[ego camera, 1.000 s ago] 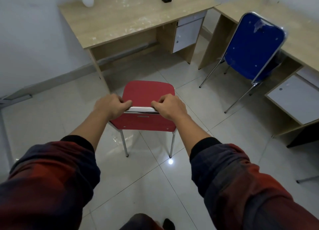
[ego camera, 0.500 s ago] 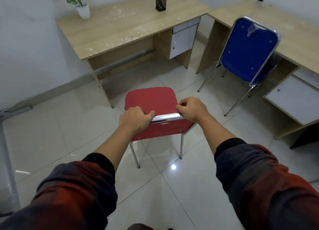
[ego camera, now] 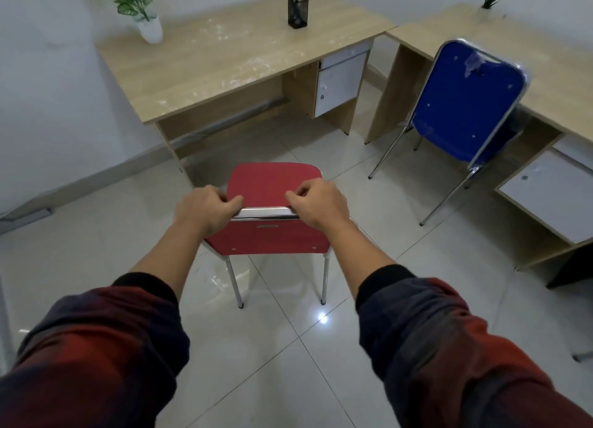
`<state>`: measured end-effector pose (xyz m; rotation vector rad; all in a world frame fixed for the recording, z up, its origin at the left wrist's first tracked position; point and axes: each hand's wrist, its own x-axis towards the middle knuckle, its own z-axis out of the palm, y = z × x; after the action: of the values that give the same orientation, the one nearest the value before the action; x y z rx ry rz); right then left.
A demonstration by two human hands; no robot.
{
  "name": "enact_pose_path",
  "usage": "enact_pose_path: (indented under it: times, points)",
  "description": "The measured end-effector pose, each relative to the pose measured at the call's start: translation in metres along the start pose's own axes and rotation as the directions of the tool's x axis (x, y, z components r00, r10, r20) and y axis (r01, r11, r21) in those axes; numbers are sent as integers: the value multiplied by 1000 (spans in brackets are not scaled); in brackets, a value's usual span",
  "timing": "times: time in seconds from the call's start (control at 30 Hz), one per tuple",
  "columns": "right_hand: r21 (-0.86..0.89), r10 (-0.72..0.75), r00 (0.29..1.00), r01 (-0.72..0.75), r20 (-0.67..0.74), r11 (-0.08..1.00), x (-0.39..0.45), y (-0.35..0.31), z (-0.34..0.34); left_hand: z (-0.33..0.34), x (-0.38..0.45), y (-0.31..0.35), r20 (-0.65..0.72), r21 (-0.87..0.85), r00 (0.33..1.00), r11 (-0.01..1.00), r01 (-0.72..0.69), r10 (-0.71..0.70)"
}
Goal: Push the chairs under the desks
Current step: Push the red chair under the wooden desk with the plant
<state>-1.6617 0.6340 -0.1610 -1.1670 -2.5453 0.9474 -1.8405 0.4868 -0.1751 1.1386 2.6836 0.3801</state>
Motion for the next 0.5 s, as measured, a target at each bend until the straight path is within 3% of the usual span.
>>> enact_pose_path:
  times: [0.3, 0.5]
  points:
    - [-34, 13, 999, -12, 47, 999, 42, 49, -41, 24, 12, 60, -60, -59, 998, 998, -5, 1]
    - [-32, 72, 992, -75, -104, 997, 56, 35, -33, 13, 38, 46, -23, -168, 997, 982, -79, 77]
